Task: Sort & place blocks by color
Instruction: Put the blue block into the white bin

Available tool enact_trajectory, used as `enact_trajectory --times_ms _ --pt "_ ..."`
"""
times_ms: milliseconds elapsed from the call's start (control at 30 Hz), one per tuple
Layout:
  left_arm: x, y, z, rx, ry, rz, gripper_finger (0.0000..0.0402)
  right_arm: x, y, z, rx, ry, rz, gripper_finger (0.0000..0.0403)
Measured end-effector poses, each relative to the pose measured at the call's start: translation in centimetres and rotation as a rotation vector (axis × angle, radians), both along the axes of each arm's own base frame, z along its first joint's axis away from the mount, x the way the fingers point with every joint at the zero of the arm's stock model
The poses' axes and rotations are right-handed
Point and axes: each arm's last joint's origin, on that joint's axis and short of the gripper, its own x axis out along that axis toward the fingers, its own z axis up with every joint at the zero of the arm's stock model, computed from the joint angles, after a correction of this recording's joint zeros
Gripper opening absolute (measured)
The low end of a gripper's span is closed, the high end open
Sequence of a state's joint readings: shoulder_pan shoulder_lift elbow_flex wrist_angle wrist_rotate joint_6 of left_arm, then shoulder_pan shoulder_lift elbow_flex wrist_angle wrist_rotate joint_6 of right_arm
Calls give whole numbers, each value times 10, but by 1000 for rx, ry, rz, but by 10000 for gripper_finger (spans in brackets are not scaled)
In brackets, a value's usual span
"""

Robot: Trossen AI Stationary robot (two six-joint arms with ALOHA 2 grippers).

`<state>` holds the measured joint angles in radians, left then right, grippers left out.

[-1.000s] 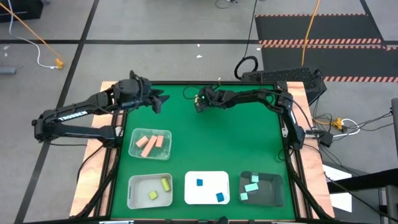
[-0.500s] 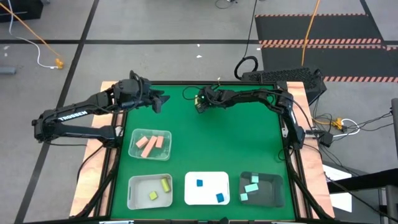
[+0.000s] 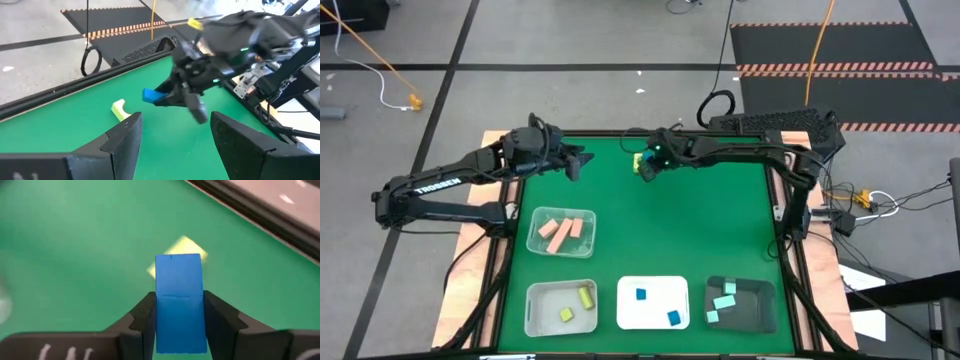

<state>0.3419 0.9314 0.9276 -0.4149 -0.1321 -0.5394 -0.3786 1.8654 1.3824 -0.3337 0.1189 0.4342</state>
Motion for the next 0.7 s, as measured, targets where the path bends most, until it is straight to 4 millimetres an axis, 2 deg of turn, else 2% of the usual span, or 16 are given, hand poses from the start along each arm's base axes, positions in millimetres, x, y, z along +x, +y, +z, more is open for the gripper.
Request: enact_trajectory --times_ms 133,367,533,700 --pt "0 -1 0 -23 -8 0 237 -2 14 33 -30 -107 138 112" --pt "3 -10 -1 -58 -14 -64 237 -3 46 78 -142 -269 376 112" --pt "6 -19 -1 -77 -28 -99 237 -8 71 100 -151 -358 536 112" --pt "8 -26 0 -96 -39 -119 237 -15 99 122 -187 -434 622 112"
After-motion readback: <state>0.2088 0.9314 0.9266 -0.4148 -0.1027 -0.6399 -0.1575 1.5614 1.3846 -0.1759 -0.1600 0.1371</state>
